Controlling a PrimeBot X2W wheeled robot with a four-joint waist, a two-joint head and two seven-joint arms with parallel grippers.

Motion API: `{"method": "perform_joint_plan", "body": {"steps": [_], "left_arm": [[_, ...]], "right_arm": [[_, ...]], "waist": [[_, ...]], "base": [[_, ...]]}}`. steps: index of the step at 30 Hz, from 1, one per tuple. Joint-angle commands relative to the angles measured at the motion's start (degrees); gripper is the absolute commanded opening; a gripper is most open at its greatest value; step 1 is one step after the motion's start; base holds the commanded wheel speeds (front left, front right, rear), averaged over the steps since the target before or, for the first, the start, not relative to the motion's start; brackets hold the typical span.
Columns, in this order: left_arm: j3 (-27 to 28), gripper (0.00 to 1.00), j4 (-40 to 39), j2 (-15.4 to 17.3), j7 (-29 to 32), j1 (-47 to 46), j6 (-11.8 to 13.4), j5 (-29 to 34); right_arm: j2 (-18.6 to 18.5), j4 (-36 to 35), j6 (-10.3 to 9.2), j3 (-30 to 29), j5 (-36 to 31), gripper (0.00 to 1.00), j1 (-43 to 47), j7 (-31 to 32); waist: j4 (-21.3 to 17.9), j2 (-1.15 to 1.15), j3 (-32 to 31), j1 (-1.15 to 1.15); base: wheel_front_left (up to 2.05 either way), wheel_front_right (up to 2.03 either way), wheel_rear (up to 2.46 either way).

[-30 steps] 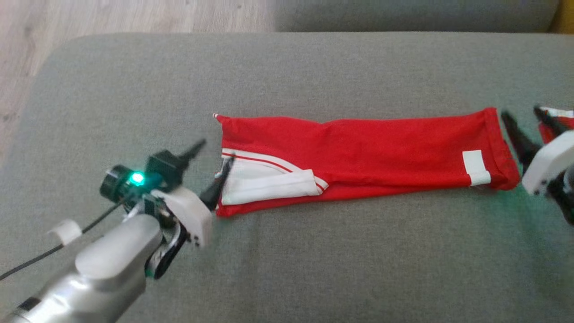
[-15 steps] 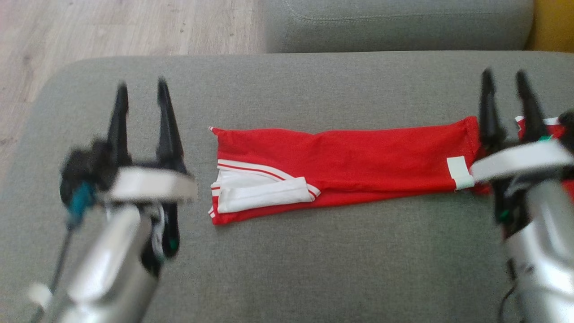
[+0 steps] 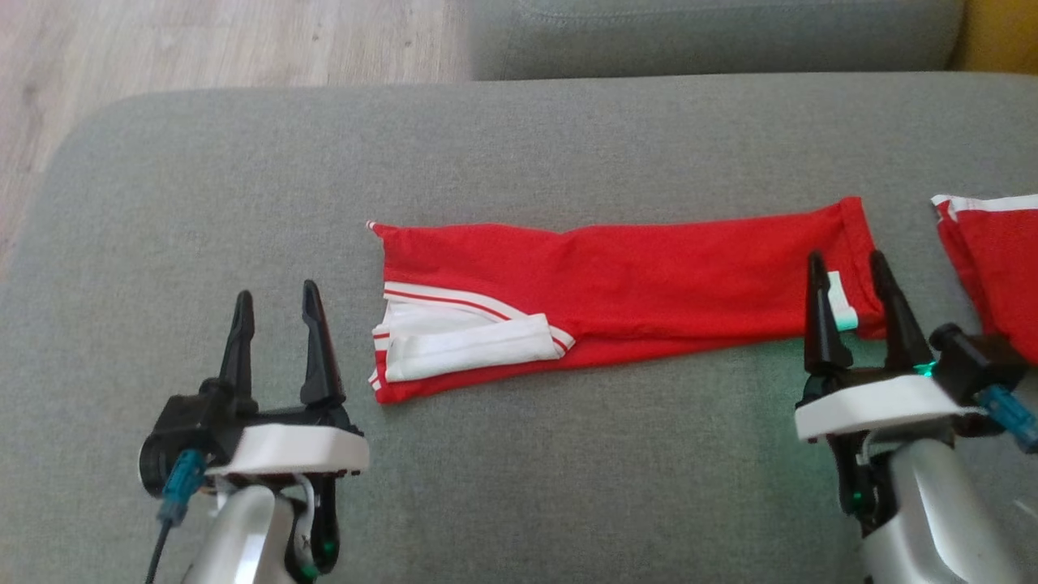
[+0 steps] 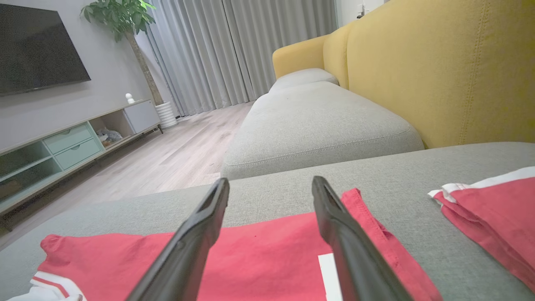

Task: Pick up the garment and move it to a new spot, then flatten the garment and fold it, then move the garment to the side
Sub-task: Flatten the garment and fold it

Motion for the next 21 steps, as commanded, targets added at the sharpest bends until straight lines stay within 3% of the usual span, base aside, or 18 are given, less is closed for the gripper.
{"method": "perform_joint_plan", "body": {"steps": [1, 6, 15, 21], "left_arm": [[2.9, 1.0, -1.3, 0.1, -0.3, -2.6, -0.9, 1.0], [4.4, 1.0, -0.1, -1.9, -0.3, -4.7, -4.1, 2.8], [4.7, 1.0, 2.3, -3.3, -0.3, -7.5, -5.6, 4.8], [5.3, 1.0, 2.9, -3.4, -0.3, -8.1, -5.8, 5.0]], "right_arm": [[0.4, -2.2, -0.04, 0.6, -0.6, 1.0, -2.4, -0.6], [0.4, 0.5, -0.04, -5.0, -4.8, 1.0, -5.2, 3.3], [0.5, 10.3, -0.04, -20.4, -14.7, 1.0, -11.7, 9.5], [0.5, 17.8, -0.04, -24.0, -17.3, 1.0, -13.1, 10.6]], "waist": [[0.3, 0.0, 0.7, 0.0], [1.0, 0.0, 3.4, 0.0], [3.4, 0.0, 7.5, 0.0], [3.9, 0.0, 8.5, 0.0]], "base": [[0.0, 0.0, 0.0], [0.0, 0.0, 0.0], [0.0, 0.0, 0.0], [0.0, 0.0, 0.0]]}}
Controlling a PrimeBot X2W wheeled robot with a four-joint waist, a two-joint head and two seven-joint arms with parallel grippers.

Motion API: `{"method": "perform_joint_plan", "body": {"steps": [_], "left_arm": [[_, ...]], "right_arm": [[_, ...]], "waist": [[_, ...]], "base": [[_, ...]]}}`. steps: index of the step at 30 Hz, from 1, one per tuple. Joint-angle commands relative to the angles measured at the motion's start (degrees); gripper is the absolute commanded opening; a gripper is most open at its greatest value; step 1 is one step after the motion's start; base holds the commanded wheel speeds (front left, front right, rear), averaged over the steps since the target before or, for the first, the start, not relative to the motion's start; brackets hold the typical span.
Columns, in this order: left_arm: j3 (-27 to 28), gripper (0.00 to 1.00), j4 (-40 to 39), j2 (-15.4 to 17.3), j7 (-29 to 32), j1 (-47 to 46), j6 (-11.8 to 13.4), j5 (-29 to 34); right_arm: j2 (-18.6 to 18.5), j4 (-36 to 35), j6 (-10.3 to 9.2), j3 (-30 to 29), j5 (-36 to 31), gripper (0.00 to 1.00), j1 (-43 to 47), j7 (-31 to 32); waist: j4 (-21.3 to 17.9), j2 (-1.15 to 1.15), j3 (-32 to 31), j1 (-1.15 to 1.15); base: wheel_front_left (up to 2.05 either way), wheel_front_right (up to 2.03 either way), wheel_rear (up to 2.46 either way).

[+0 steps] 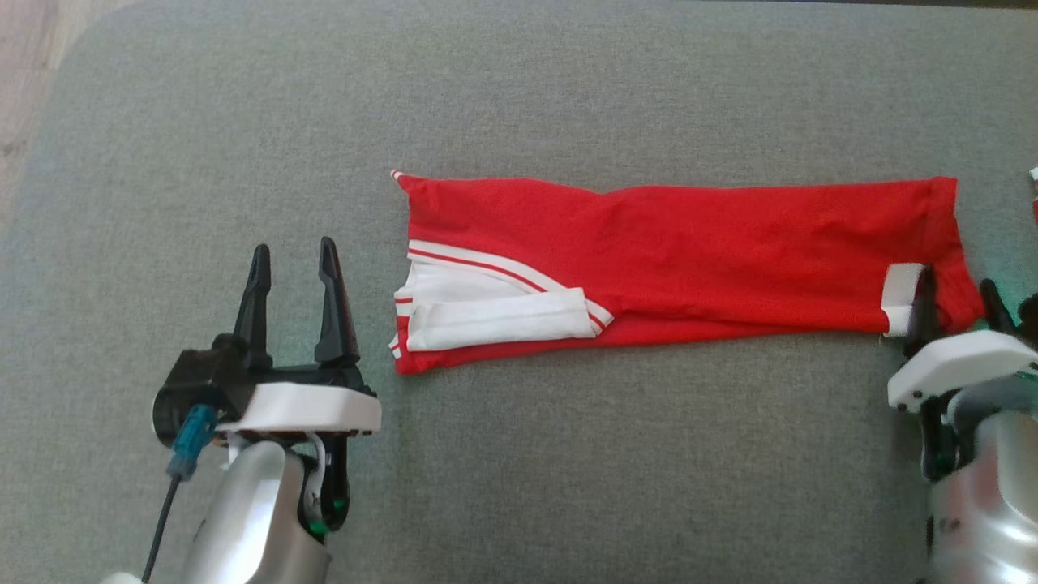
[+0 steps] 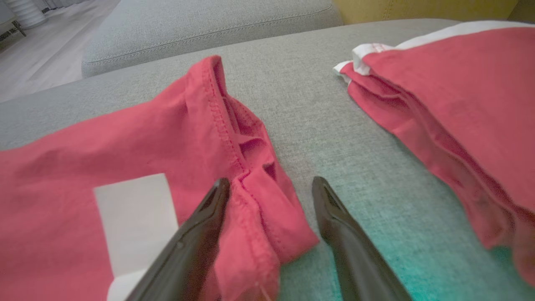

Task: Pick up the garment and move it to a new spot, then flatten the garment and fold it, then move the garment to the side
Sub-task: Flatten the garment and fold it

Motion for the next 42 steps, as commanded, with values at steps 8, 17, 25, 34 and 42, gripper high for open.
{"method": "perform_joint_plan", "body": {"steps": [8, 17, 25, 34, 42], "left_arm": [[1.7, 1.0, -1.0, 0.3, -0.3, -2.6, 0.3, 0.5], [3.0, 1.0, -1.6, 0.3, -0.3, -1.6, 0.3, 1.2], [3.2, 1.0, -1.8, 0.3, -0.3, -0.8, -0.1, 1.4], [5.7, 1.0, -2.9, 0.3, -0.3, -0.3, -0.2, 2.3], [6.2, 1.0, -2.8, 0.3, -0.3, -0.7, -0.7, 2.4]], "right_arm": [[-0.1, 5.9, -0.05, 1.9, -0.4, 0.0, -4.0, -1.1], [-1.2, 1.1, -0.05, -3.2, -3.8, 0.0, -3.9, -3.4], [-3.1, -6.6, -0.05, -5.8, -2.0, 0.0, -3.0, -0.2], [-0.2, -14.2, -0.05, 2.8, 3.2, 0.0, -3.5, 2.7], [-0.1, -11.5, -0.05, 23.0, 19.3, 0.0, -4.6, 2.4]], "waist": [[-0.4, 0.0, -0.5, 0.0], [-2.2, 0.0, -3.9, 0.0], [-3.0, 0.0, -6.7, 0.0], [-1.8, 0.0, -9.4, 0.0], [2.1, 0.0, -11.2, 0.0]], "base": [[0.0, 0.0, 0.0], [0.0, 0.0, 0.0], [0.0, 0.0, 0.0], [0.0, 0.0, 0.0], [0.0, 0.0, 0.0]]}}
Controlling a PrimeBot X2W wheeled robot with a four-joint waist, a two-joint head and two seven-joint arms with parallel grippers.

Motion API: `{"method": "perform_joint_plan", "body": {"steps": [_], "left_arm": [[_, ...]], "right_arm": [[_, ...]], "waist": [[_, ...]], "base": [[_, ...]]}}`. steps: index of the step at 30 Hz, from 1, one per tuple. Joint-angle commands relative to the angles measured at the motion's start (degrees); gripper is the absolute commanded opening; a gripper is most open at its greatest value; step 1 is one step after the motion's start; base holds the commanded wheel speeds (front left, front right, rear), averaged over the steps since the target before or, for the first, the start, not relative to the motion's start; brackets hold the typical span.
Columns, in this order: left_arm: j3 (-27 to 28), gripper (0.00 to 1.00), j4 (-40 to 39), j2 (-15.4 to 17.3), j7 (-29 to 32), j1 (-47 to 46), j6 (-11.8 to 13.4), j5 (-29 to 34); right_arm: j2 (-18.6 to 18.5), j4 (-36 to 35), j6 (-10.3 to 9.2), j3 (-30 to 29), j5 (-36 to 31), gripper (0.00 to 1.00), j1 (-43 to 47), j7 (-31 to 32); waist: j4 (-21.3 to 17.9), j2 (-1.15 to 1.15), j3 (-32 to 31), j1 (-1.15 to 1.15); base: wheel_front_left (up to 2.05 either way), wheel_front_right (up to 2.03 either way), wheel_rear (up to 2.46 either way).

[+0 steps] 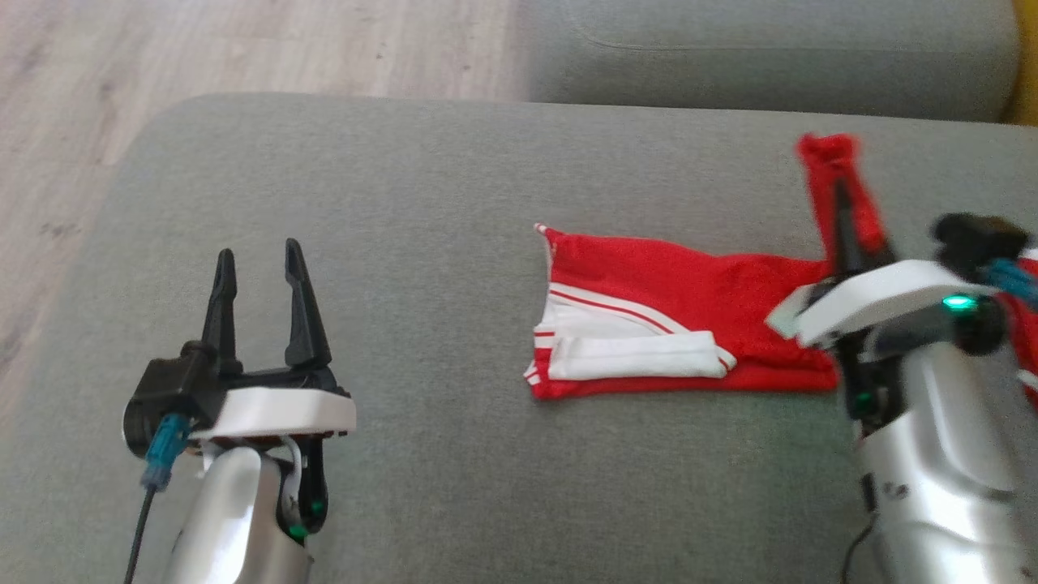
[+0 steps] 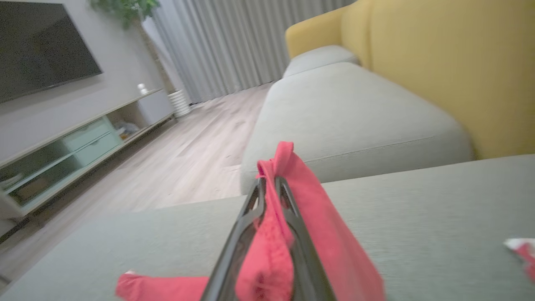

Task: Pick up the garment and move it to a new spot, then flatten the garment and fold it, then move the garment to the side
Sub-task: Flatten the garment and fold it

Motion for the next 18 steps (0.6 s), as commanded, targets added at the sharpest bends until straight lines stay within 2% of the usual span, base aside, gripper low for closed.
{"method": "perform_joint_plan", "body": {"steps": [1, 7, 11, 18], "left_arm": [[1.6, 1.0, -1.6, 0.5, -0.3, -1.8, -0.2, 0.3], [0.5, 1.0, -1.0, 0.5, -0.3, -1.5, -0.3, -0.1], [-0.4, 1.0, -0.9, 0.5, -0.3, -1.9, -0.1, -0.5], [-0.6, 1.0, -0.4, 0.5, -0.3, -2.1, 0.2, -0.6]], "right_arm": [[0.1, -0.7, -0.05, 4.6, 1.9, 0.0, -2.5, -0.9], [0.1, 5.2, -0.05, 15.8, 8.8, 0.0, -4.9, -3.9], [0.1, 9.9, -0.05, 21.2, 13.3, 0.0, -7.0, -6.2], [0.1, 16.1, -0.05, 28.1, 16.7, 0.0, -9.3, -9.8]], "waist": [[1.5, 0.0, -0.5, 0.0], [4.3, 0.0, 0.6, 0.0], [5.9, 0.0, 1.9, 0.0], [7.4, 0.0, 2.8, 0.0]], "base": [[0.0, 0.0, 0.0], [0.0, 0.0, 0.0], [0.0, 0.0, 0.0], [0.0, 0.0, 0.0]]}}
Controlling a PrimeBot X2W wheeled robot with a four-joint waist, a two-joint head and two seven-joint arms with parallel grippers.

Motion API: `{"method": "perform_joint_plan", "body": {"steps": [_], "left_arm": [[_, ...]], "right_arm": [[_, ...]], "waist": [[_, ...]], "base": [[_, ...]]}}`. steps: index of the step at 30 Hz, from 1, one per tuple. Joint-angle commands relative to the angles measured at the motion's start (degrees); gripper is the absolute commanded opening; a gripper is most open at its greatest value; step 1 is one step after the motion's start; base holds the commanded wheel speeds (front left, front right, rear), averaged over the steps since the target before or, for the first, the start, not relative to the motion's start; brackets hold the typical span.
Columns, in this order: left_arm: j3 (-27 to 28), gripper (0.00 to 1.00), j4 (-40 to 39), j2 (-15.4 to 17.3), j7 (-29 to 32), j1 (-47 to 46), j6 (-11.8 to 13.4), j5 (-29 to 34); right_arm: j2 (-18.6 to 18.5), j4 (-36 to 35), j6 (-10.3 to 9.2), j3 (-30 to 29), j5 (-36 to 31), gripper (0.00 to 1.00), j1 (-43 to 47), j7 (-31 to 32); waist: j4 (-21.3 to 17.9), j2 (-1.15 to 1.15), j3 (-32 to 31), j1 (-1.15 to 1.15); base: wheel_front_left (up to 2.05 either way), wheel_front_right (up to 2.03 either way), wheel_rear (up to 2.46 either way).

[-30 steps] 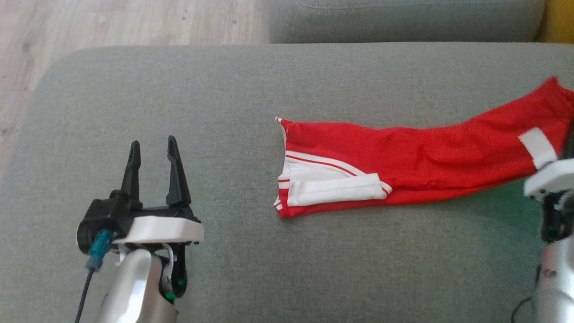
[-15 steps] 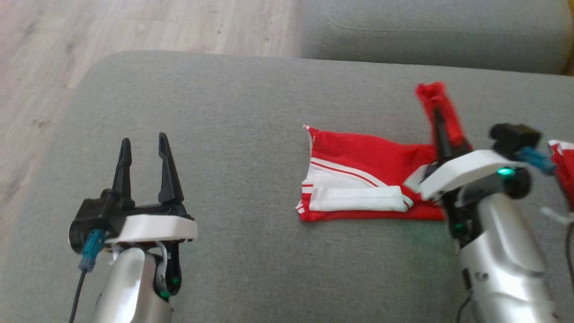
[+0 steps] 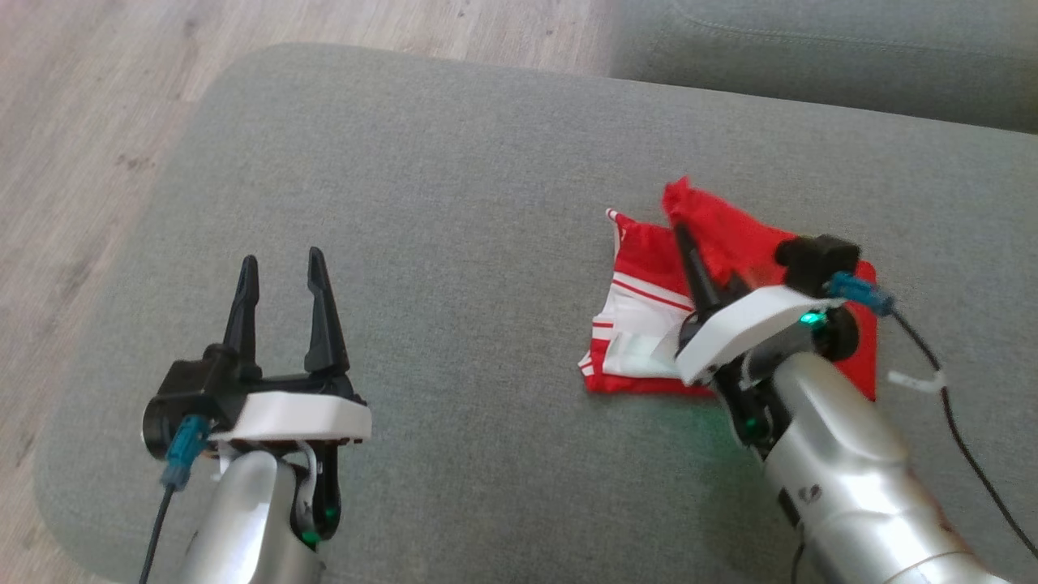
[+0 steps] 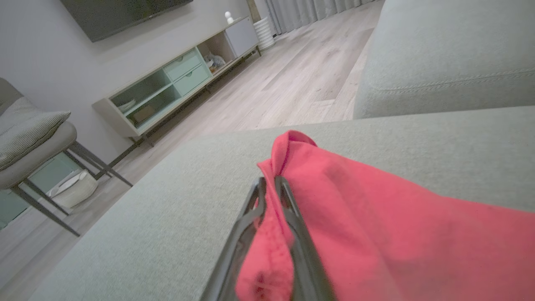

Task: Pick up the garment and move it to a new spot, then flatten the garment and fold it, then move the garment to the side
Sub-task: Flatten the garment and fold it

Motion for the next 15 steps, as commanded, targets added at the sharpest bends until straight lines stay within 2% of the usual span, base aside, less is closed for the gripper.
{"method": "perform_joint_plan", "body": {"steps": [1, 8, 9, 10, 15], "left_arm": [[1.7, 1.0, -1.6, 0.5, -0.3, -2.1, 0.2, -0.2], [1.1, 1.0, -0.7, 0.5, -0.3, -2.0, 0.3, -0.3], [0.9, 1.0, -0.5, 0.5, -0.3, -2.1, 0.3, -0.3], [0.8, 1.0, -0.3, 0.5, -0.3, -2.2, 0.3, -0.3], [0.5, 1.0, 0.0, 0.5, -0.3, -2.5, 0.2, 0.1]], "right_arm": [[0.4, -1.2, -0.04, 1.9, 0.8, 0.0, -2.1, -0.9], [0.4, 1.2, -0.04, 11.5, 1.7, 0.0, -1.6, -1.9], [0.4, 1.5, -0.04, 12.7, 1.6, 0.24, -1.4, -1.6], [0.4, 1.6, -0.04, 13.5, 1.8, 1.0, -1.3, -1.5], [0.4, -1.2, -0.04, 16.7, 5.3, 1.0, -1.2, -3.0]], "waist": [[0.2, 0.0, 0.2, -0.01], [0.0, 0.0, 0.0, -0.01], [-0.1, 0.0, -0.1, -0.01], [-0.4, 0.0, -0.1, -0.01], [-2.3, 0.0, -0.4, -0.01]], "base": [[0.0, 0.0, 0.0], [0.0, 0.0, 0.0], [0.0, 0.0, 0.0], [0.0, 0.0, 0.0], [0.0, 0.0, 0.0]]}}
